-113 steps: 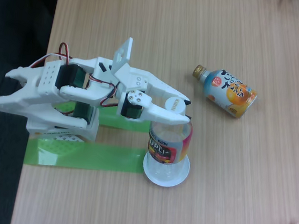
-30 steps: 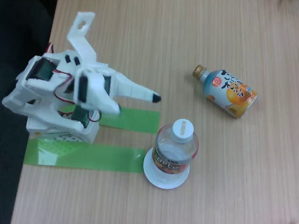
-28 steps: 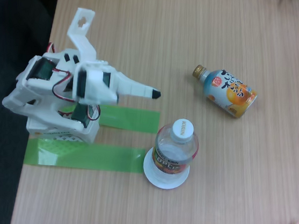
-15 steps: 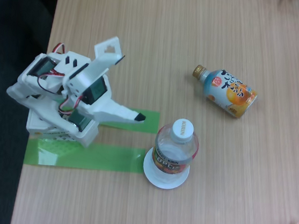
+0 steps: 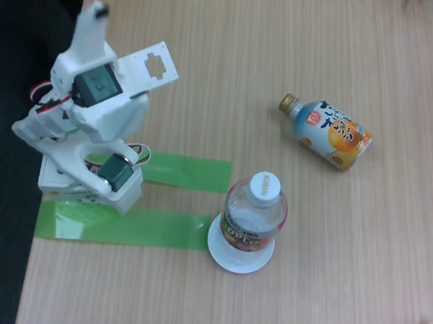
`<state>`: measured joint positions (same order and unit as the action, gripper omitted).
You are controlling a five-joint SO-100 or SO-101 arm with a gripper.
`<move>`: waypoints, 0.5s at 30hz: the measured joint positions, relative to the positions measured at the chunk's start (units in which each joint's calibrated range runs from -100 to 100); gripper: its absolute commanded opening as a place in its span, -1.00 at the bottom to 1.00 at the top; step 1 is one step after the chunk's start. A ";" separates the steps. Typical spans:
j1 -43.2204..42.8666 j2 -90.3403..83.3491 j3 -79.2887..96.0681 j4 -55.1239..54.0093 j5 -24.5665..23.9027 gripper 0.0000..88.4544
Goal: Pick up the plastic bottle and stand it up on the white place
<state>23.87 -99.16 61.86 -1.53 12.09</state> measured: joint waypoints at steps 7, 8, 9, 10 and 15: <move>-5.30 0.00 4.16 -7.22 0.00 -0.97; -7.47 0.00 4.79 -9.18 0.00 -0.98; -8.89 0.00 5.60 -11.47 -0.16 -0.98; -9.79 0.00 6.51 -14.02 -0.16 -0.98; -14.05 0.00 13.47 -31.27 -0.11 -0.98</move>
<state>9.82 -99.16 75.33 -32.80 11.99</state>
